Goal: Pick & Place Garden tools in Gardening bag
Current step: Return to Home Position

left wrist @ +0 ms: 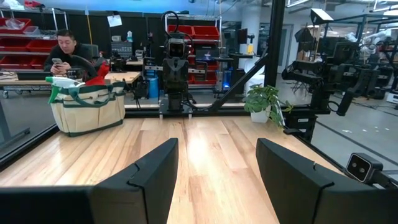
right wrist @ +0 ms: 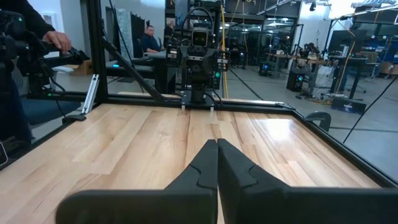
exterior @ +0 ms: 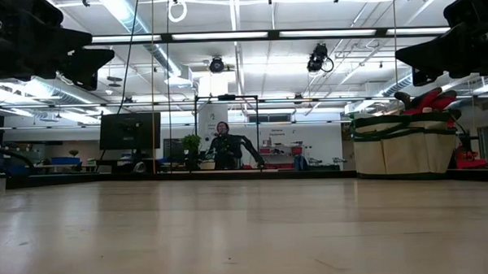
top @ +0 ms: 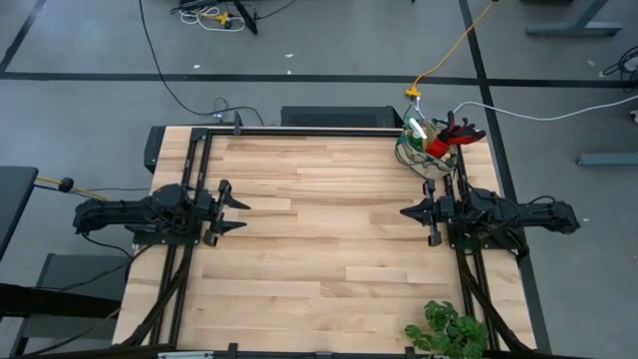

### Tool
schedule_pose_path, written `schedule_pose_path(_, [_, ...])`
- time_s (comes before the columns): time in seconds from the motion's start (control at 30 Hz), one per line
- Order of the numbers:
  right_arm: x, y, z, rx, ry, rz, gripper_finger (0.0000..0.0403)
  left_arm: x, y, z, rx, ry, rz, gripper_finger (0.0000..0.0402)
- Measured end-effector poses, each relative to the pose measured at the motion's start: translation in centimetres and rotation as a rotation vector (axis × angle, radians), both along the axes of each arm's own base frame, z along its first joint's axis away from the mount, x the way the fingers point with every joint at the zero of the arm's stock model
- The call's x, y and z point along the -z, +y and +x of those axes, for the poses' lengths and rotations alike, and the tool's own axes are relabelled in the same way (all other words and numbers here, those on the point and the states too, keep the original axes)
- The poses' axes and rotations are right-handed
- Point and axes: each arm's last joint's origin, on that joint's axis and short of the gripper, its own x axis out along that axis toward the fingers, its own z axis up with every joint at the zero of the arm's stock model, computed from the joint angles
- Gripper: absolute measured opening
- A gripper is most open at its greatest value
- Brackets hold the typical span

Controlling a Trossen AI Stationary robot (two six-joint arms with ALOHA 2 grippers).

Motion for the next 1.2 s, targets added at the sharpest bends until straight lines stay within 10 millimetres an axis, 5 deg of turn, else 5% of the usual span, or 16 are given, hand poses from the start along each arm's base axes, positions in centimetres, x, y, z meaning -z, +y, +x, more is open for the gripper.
schedule_pose_path(1.2, [0.00, 0.00, 0.00, 0.000, 0.000, 0.000, 0.0002, 0.07, 0.01, 0.00, -0.004, 0.007, 0.000, 0.0222])
